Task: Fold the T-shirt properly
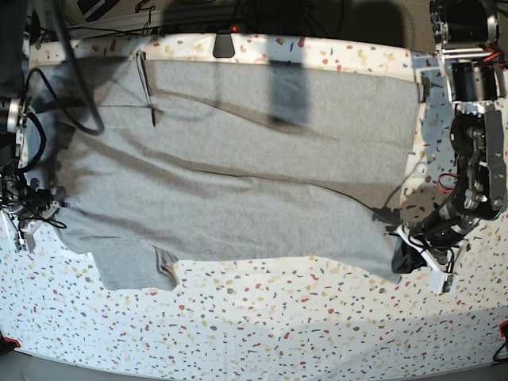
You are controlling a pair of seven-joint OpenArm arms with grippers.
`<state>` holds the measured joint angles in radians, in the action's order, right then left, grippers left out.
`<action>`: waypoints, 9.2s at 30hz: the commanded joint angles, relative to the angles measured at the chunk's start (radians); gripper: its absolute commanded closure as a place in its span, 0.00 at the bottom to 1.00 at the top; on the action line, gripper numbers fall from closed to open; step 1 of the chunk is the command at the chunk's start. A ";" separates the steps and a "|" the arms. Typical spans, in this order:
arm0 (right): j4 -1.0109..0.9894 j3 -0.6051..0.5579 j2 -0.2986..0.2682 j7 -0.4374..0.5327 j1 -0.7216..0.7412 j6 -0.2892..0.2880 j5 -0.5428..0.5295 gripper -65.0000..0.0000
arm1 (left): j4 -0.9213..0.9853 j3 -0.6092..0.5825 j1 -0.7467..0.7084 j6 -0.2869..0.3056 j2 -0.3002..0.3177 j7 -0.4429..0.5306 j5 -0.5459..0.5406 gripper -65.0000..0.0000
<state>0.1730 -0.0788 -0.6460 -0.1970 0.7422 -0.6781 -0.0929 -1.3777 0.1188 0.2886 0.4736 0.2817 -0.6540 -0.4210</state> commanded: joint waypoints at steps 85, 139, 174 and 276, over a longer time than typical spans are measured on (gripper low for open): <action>0.217 0.000 -0.171 -0.380 -0.003 -0.020 -0.495 1.00 | -0.370 0.156 -0.666 0.096 0.049 0.154 -0.092 1.00; 0.014 0.000 -0.036 -0.132 0.074 0.061 0.099 0.47 | -0.370 0.156 -0.599 -0.040 -0.132 0.199 0.107 0.64; 0.013 0.000 -0.039 -0.129 -0.064 0.047 0.058 0.78 | -0.370 0.156 -0.599 -0.040 -0.132 0.199 0.107 0.64; 1.177 1.027 0.100 -0.230 -1.238 -0.020 -0.380 0.73 | -0.370 0.156 -0.602 -0.037 -0.131 0.237 0.054 0.64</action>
<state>1.3357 0.9360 -0.5201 -0.4480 -0.4957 -0.6964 -0.4629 -1.7290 0.2707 -0.3161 0.4290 0.1440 -0.4469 -0.3588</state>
